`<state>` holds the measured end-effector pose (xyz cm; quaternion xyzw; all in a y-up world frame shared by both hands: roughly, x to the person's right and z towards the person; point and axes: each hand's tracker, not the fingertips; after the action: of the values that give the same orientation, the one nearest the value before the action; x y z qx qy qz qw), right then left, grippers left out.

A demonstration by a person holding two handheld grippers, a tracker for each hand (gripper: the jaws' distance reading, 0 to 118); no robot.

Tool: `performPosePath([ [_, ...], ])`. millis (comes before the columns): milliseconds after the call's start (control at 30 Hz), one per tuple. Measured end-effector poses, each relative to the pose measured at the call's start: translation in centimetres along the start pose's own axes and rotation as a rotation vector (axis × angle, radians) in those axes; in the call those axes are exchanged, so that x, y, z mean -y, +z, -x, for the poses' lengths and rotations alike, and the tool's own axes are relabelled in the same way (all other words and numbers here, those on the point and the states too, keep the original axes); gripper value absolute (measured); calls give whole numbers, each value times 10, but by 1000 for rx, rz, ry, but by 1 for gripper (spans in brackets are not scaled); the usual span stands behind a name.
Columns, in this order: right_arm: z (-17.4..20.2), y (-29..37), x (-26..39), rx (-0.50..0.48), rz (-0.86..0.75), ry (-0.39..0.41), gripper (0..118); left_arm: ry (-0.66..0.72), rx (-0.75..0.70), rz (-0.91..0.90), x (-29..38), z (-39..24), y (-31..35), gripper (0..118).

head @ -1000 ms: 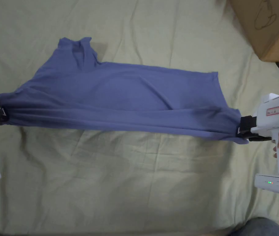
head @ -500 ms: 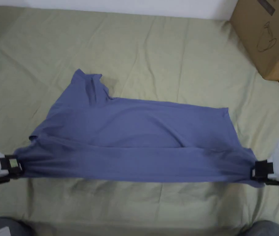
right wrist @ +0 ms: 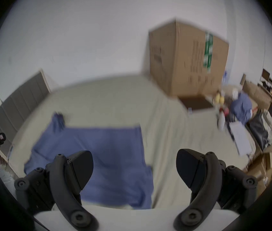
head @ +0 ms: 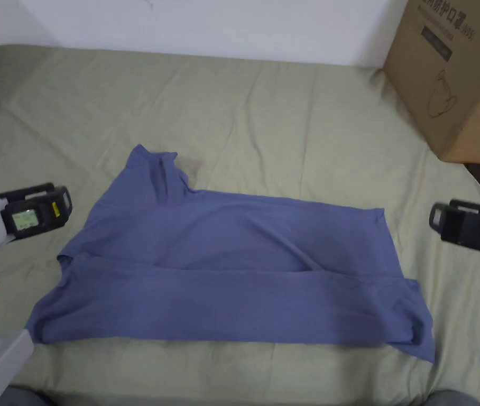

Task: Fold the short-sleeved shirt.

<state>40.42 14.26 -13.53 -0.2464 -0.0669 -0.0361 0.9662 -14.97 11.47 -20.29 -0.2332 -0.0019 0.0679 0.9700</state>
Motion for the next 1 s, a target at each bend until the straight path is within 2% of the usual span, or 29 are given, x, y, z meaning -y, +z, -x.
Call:
performPosePath([
  [100,25,25,-8,-16,-223,35,105,-77,2,-191,-3,-32,22,118],
  [167,42,33,-4,-13,-301,76,105,-126,-33,-255,1,-49,28,117],
  [233,56,35,3,-10,-333,89,104,-146,-44,-273,5,-60,29,111],
  [300,65,33,11,-29,-328,75,94,-151,-16,-277,10,-67,32,77],
  [333,68,31,14,-47,-321,60,81,-155,-10,-278,10,-69,32,54],
  [367,72,30,17,-73,-301,48,57,-156,-7,-276,12,-72,32,27],
  [433,77,26,22,-88,-290,27,1,-156,3,-266,15,-76,31,0],
  [500,82,23,26,-71,-288,36,0,-154,10,-263,20,-70,24,0],
  [567,87,22,25,-99,-283,66,0,-152,32,-249,20,-70,23,0],
  [800,86,14,17,-103,-281,33,0,-143,38,-239,9,-72,14,0],
  [1000,85,0,6,-105,-267,40,0,-126,61,-203,-18,-73,-13,0],
])
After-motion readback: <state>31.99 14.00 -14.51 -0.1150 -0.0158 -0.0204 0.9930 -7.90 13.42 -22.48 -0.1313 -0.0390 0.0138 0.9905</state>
